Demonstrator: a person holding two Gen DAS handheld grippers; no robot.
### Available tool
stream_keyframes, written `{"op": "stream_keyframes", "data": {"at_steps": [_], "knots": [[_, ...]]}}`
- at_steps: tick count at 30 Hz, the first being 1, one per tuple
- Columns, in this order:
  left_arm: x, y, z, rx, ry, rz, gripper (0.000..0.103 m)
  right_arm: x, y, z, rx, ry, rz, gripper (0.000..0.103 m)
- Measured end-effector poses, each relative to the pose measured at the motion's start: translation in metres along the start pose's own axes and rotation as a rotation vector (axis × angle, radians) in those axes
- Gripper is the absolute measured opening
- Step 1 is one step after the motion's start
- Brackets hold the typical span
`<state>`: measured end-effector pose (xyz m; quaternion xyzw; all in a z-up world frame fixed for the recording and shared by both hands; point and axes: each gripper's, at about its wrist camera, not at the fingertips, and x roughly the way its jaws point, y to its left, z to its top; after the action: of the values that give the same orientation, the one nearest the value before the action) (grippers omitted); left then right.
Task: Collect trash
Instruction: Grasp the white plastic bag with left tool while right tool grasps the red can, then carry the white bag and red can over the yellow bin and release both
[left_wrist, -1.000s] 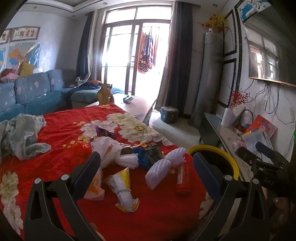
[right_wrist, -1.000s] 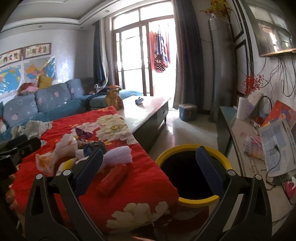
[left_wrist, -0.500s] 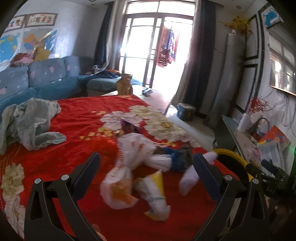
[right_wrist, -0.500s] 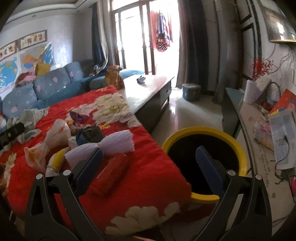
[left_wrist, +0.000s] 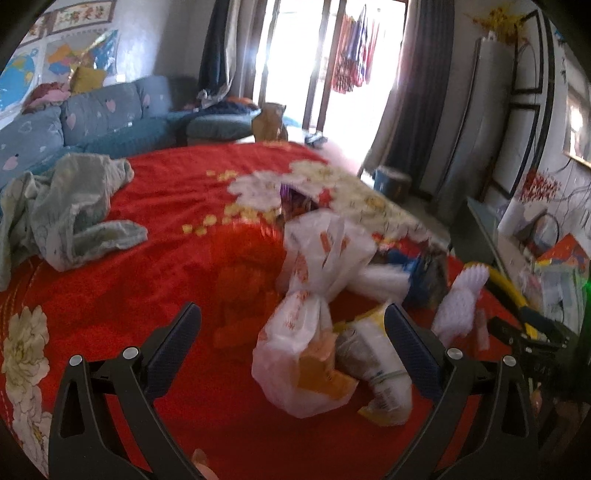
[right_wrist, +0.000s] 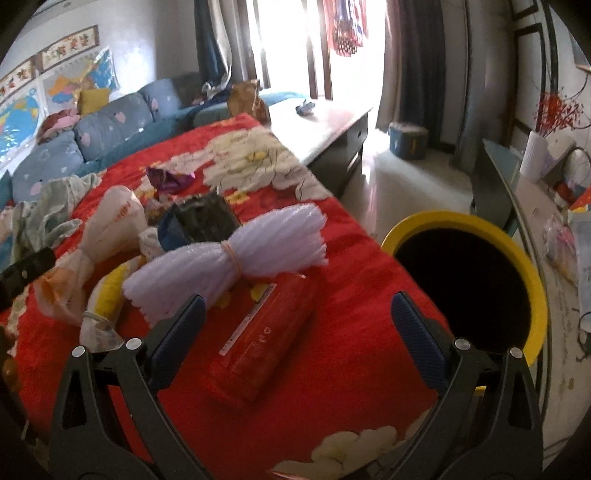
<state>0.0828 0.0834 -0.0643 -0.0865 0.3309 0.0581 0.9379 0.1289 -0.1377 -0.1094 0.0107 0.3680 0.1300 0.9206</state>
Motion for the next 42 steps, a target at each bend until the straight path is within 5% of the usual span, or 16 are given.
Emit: {"op": "stream_keyframes", "data": {"at_steps": [4, 8, 11, 15, 27, 42], "knots": [[0.013, -0.001, -0.007, 0.004, 0.058, -0.007, 0.082, 0.016, -0.002, -0.005, 0.023, 0.064, 0.023, 0.086], [0.021, -0.002, -0.013, 0.001, 0.101, -0.003, 0.067, 0.024, -0.002, -0.014, 0.03, 0.103, 0.052, 0.068], [0.021, 0.0, -0.015, -0.002, 0.107, -0.004, 0.049, 0.019, -0.003, -0.016, 0.036, 0.091, 0.083, 0.042], [0.017, -0.002, -0.012, 0.003, 0.096, -0.01, 0.04, 0.015, -0.005, -0.019, 0.038, 0.095, 0.108, 0.033], [-0.027, -0.021, 0.007, 0.05, -0.062, -0.04, 0.03, -0.008, -0.023, -0.006, 0.077, 0.032, 0.127, 0.028], [-0.036, -0.075, 0.014, 0.137, -0.088, -0.157, 0.03, -0.034, -0.057, 0.023, 0.129, -0.098, 0.094, 0.028]]}}
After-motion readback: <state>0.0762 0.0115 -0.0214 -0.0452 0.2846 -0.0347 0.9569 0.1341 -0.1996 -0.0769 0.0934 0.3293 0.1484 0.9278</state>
